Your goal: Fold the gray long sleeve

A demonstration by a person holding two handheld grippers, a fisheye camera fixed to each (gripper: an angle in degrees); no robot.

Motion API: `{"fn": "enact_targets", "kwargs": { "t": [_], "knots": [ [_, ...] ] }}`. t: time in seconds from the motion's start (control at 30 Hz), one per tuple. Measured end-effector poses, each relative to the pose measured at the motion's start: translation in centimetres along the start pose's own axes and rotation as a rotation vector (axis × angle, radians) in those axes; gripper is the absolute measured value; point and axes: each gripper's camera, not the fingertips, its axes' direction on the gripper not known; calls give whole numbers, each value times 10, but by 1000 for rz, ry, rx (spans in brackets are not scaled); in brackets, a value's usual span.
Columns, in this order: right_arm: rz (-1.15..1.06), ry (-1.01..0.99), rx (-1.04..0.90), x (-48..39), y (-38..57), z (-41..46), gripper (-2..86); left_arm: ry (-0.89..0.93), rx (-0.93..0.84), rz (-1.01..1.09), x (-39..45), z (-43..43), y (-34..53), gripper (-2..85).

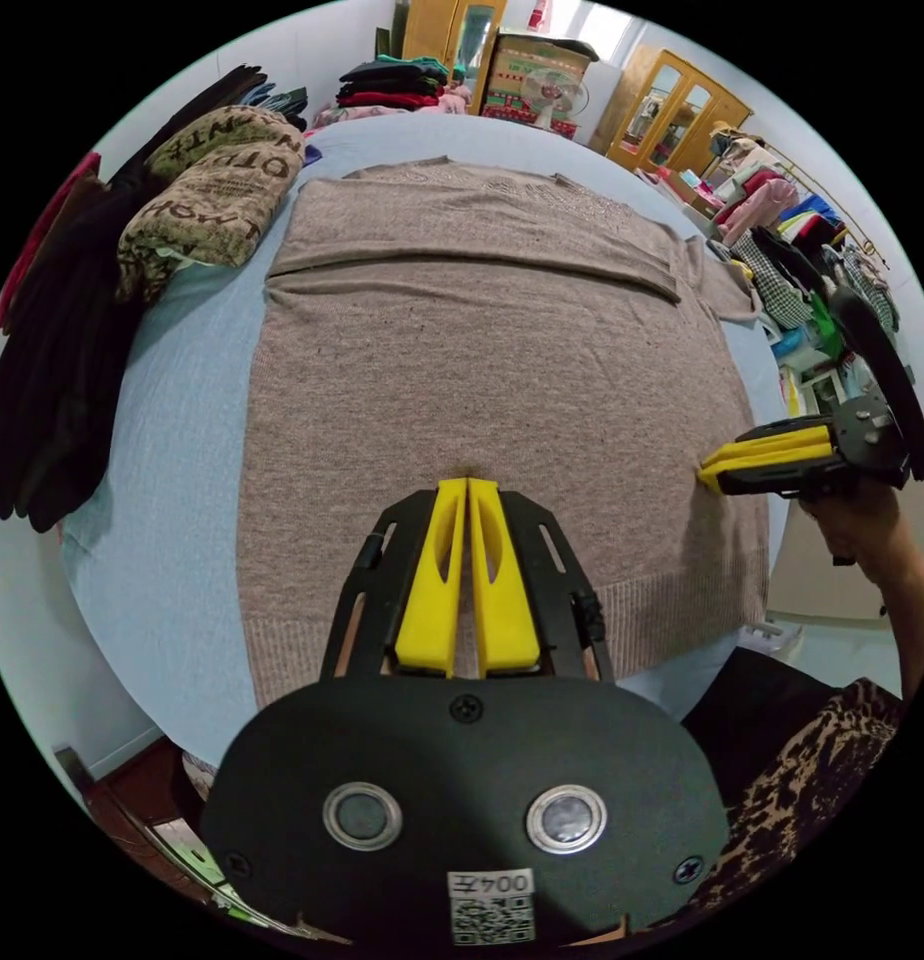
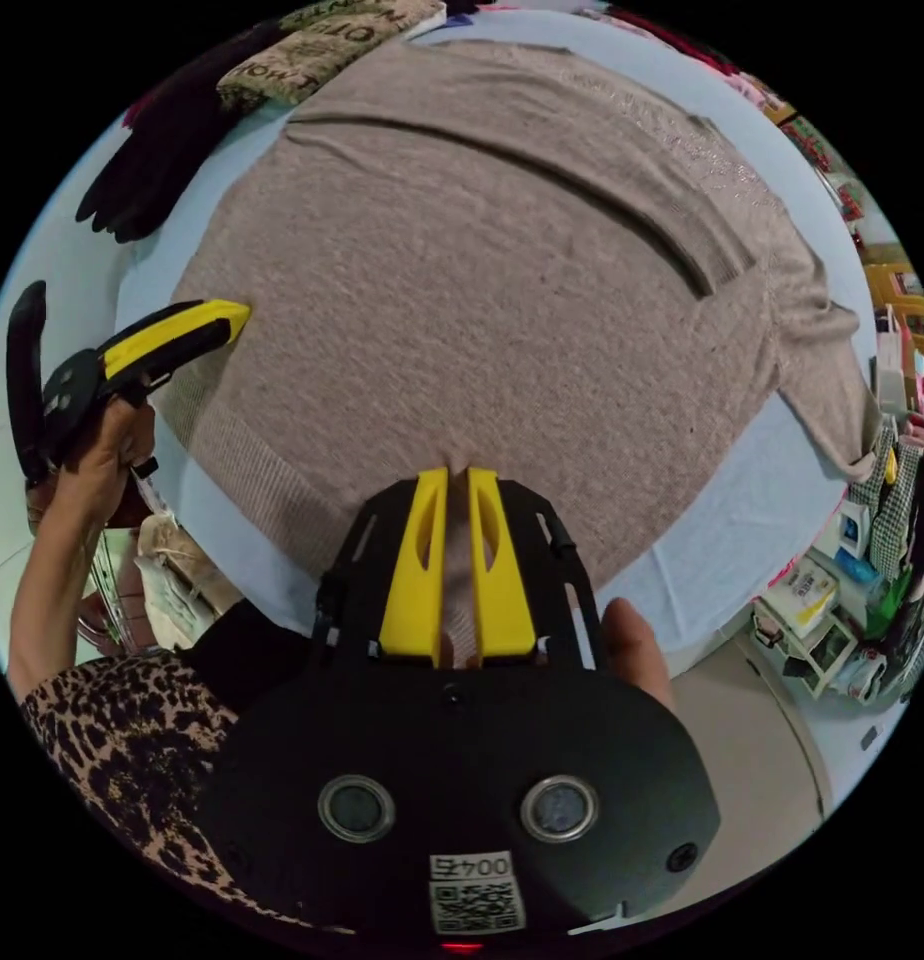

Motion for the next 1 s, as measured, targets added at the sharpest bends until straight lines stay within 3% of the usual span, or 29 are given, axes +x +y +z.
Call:
{"fn": "enact_targets", "kwargs": {
  "t": [0.5,0.7,1.0],
  "knots": [
    [-225,153,-105,14,-36,-36,34,-19,48,7,10,0,15,1],
    [-268,73,-114,45,-42,-48,36,-61,45,-3,19,0,15,2],
    [-420,132,-140,66,-37,-54,48,-98,6,-86,24,0,4,1]
  ]
}}
